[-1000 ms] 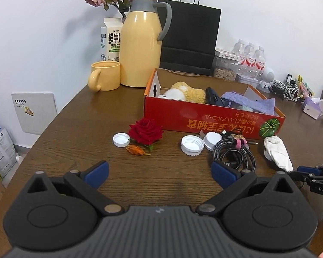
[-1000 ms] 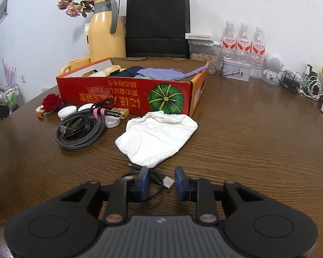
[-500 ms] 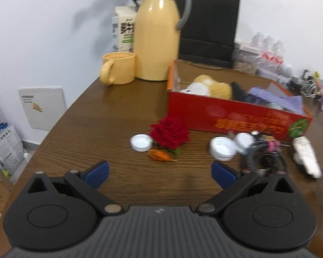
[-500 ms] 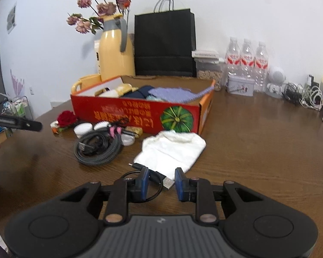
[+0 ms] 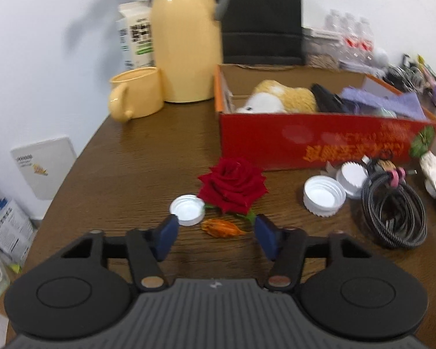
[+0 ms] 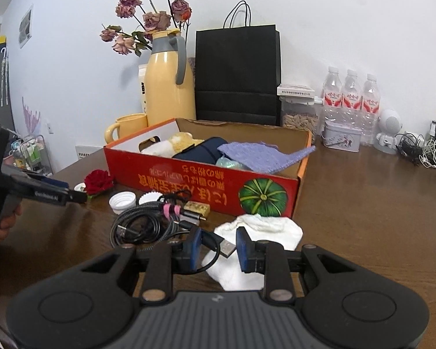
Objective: Organize objects
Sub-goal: 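Grasp the black cable with right gripper while left gripper grasps the orange petal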
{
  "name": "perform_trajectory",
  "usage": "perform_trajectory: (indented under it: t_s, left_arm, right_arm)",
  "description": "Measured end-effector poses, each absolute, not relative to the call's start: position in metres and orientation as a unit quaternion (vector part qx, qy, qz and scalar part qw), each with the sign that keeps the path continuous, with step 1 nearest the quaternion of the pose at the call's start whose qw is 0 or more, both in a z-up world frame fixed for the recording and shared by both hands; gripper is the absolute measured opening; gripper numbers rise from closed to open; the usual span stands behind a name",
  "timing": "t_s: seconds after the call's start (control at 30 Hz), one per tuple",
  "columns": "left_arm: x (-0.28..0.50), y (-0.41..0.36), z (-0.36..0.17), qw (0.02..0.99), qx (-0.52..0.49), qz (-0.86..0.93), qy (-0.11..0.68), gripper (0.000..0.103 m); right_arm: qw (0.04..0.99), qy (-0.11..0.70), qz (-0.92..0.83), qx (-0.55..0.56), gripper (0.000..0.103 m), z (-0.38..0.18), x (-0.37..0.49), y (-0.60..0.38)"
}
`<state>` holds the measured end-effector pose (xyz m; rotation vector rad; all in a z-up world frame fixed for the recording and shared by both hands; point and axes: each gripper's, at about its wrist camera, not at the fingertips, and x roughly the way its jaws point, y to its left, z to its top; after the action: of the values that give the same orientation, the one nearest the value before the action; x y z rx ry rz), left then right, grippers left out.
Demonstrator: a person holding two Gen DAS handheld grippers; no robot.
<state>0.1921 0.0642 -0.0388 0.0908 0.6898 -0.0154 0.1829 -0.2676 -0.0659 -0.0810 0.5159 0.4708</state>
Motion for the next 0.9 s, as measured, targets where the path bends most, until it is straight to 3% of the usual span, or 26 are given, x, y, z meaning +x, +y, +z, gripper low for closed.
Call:
perform_trajectory:
  t_s: [0.13,0.37,0.47,0.63,0.9]
  left_arm:
    - [0.194,0.063,-0.045,0.937,0.056,-0.032,0.344,0.044]
    - [0.202,0.07,-0.046,0.938,0.042,-0.038,0.341,0.048]
    - [0.203,0.074,-0.047,0.938,0.031,-0.051,0.342,0.042]
    - [0.196,0.074,-0.045,0.941,0.027,-0.05,0.332,0.042]
    - [0.174,0.07,-0.01,0.963,0.001,-0.041,0.267,0.042]
  right_arm:
    - [0.939,0.254,0.229,-0.039,0.024,-0.067,0.186,-0.265]
    - [0.938,0.257,0.23,-0.039,0.024,-0.068,0.19,-0.263]
    - [0.938,0.256,0.23,-0.038,0.024,-0.068,0.191,-0.263]
    - [0.938,0.256,0.23,-0.036,0.024,-0.069,0.19,-0.263]
    - [0.942,0.238,0.234,-0.038,0.024,-0.059,0.195,-0.261]
